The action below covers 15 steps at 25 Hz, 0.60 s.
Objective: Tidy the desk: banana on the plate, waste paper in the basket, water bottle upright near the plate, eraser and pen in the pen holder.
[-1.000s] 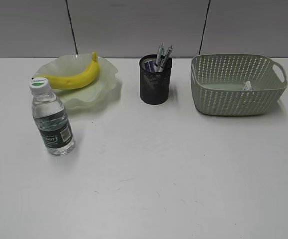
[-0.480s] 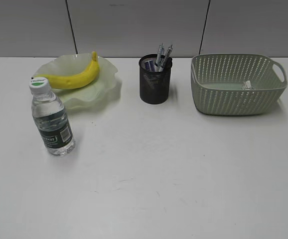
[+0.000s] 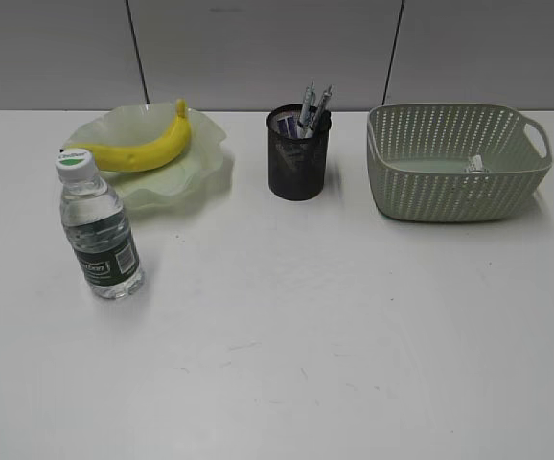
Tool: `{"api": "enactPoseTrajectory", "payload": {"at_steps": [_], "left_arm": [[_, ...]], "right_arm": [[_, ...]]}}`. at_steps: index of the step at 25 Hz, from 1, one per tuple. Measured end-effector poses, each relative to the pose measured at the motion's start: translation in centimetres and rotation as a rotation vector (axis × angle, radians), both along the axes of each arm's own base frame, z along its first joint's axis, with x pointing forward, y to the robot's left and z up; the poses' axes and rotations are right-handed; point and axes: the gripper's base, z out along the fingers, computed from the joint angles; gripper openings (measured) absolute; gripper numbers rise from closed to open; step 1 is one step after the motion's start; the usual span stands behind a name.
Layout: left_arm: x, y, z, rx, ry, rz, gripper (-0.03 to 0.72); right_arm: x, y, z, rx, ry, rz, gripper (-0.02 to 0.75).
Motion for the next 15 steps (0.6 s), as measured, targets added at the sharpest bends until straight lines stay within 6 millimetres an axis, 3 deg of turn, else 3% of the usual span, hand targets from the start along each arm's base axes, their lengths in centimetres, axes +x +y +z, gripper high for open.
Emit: {"api": "enactPoseTrajectory", "payload": {"at_steps": [10,15], "left_arm": [[0.00,0.00,0.01,0.001,-0.002,0.014,0.246],[-0.12,-0.04,0.01,0.002,-0.002,0.197,0.246]], "right_arm": [[0.00,0.01,0.00,0.000,0.000,0.001,0.251],[-0.12,0.10,0.00,0.003,0.002,-0.136,0.251]]}}
